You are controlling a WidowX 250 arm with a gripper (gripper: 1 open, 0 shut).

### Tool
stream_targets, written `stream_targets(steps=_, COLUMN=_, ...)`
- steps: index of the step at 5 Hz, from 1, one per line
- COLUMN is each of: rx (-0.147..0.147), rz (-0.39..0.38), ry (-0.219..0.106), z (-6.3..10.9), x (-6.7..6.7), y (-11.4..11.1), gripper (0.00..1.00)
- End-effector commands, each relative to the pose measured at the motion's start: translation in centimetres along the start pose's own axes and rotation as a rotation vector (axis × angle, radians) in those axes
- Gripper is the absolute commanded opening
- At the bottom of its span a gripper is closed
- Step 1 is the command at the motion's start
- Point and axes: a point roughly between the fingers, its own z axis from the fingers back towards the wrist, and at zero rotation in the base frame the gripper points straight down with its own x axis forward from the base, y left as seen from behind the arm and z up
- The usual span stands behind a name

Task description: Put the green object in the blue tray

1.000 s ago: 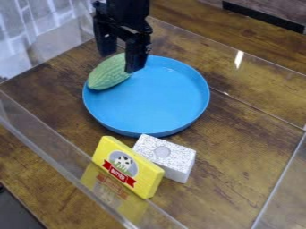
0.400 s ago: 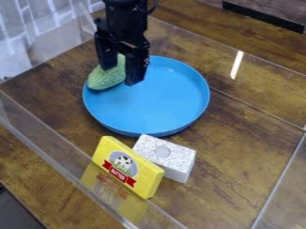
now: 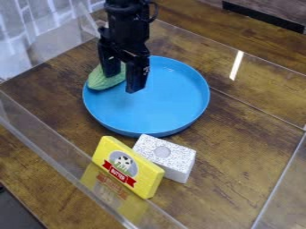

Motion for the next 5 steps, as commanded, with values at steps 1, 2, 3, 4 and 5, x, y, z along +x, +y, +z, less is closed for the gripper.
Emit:
stream_targets(steps=1, rx=0.013, rz=-0.013, ry=-0.034, z=0.86, x=0.39, y=0.7, gripper=1.0)
stream_targets(steps=2, rx=0.014, rz=-0.033, ry=-0.035, z=0.81, x=0.48, y=0.74, gripper=1.0)
stream_targets(steps=3, rx=0.017, rz=-0.048, ry=-0.037, z=1.05, x=0.61, y=0.74, gripper=1.0)
stream_targets(steps=4, rx=0.021, rz=-0.061, ry=-0.04, z=1.44, x=0.75, y=0.76, gripper=1.0)
stream_targets(steps=5, rx=0.024, rz=-0.071, ry=-0.044, z=1.79, x=0.9, y=0.78, gripper=1.0)
